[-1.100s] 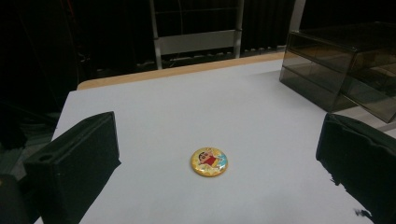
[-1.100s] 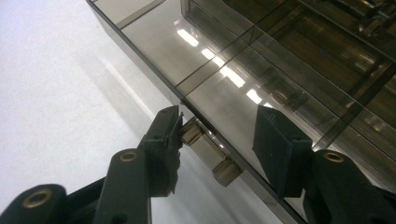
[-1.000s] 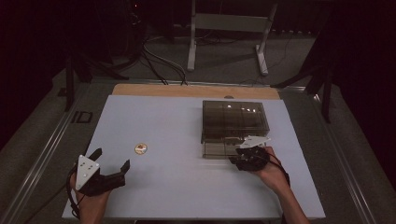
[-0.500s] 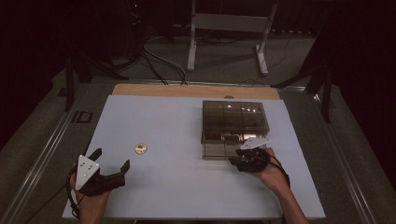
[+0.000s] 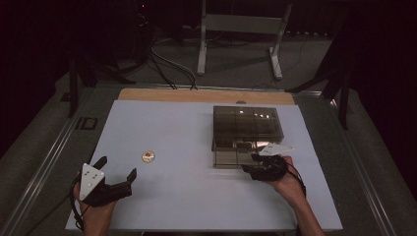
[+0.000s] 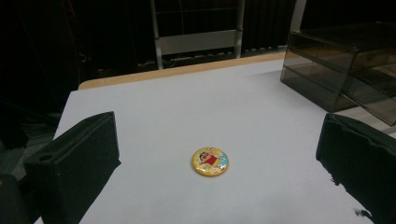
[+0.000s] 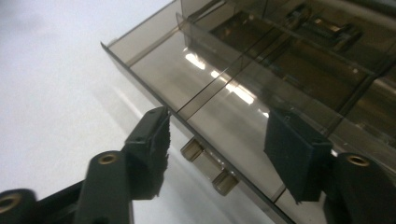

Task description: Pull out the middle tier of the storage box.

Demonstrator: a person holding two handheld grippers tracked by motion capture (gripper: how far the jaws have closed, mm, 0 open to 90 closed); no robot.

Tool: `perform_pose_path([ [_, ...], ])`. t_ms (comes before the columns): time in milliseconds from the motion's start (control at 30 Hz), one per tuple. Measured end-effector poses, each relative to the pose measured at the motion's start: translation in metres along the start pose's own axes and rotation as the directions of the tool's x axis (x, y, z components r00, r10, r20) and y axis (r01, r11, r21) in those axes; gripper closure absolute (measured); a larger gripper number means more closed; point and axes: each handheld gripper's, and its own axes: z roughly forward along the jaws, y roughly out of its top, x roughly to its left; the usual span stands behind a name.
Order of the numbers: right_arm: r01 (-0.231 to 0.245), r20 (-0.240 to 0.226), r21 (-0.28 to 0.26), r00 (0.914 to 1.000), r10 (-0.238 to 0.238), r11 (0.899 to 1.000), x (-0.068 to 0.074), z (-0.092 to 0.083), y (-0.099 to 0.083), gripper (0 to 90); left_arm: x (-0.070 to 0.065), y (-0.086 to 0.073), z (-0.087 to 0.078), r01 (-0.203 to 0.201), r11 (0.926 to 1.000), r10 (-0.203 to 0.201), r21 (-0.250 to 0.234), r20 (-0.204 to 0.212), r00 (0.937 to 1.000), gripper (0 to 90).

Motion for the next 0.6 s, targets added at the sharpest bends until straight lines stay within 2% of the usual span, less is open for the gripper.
perform_pose_path([
  [233,-0.046,0.011,-0.078,0.9988,0.047,0.996,-0.003,-0.009,-0.002,31.3,0.001,0.000,0.000,0.000,1.0000,0.000,0.002,-0.003,1.0000,0.7],
  [367,-0.082,0.018,-0.133,0.9962,0.085,0.988,-0.005,-0.017,-0.004,25.6,0.000,0.000,0.000,0.001,1.0000,-0.001,0.001,-0.001,1.0000,0.7],
  [433,-0.095,0.025,-0.153,0.9947,0.100,0.984,-0.005,-0.020,-0.006,21.3,0.000,0.000,0.001,0.000,1.0000,0.000,0.003,0.000,1.0000,0.7],
  [467,-0.098,0.045,-0.160,0.9934,0.106,0.982,-0.005,-0.022,-0.008,16.7,-0.001,0.000,0.001,0.000,1.0000,0.000,0.003,0.000,1.0000,0.7],
  [533,-0.110,0.063,-0.172,0.9905,0.123,0.979,-0.006,-0.024,-0.009,13.8,-0.001,0.000,0.001,-0.001,1.0000,0.001,0.002,0.000,1.0000,0.7],
  [600,-0.125,0.067,-0.183,0.9880,0.139,0.975,-0.007,-0.026,-0.011,8.4,0.000,0.000,0.001,0.000,1.0000,0.000,0.004,0.000,1.0000,0.7],
])
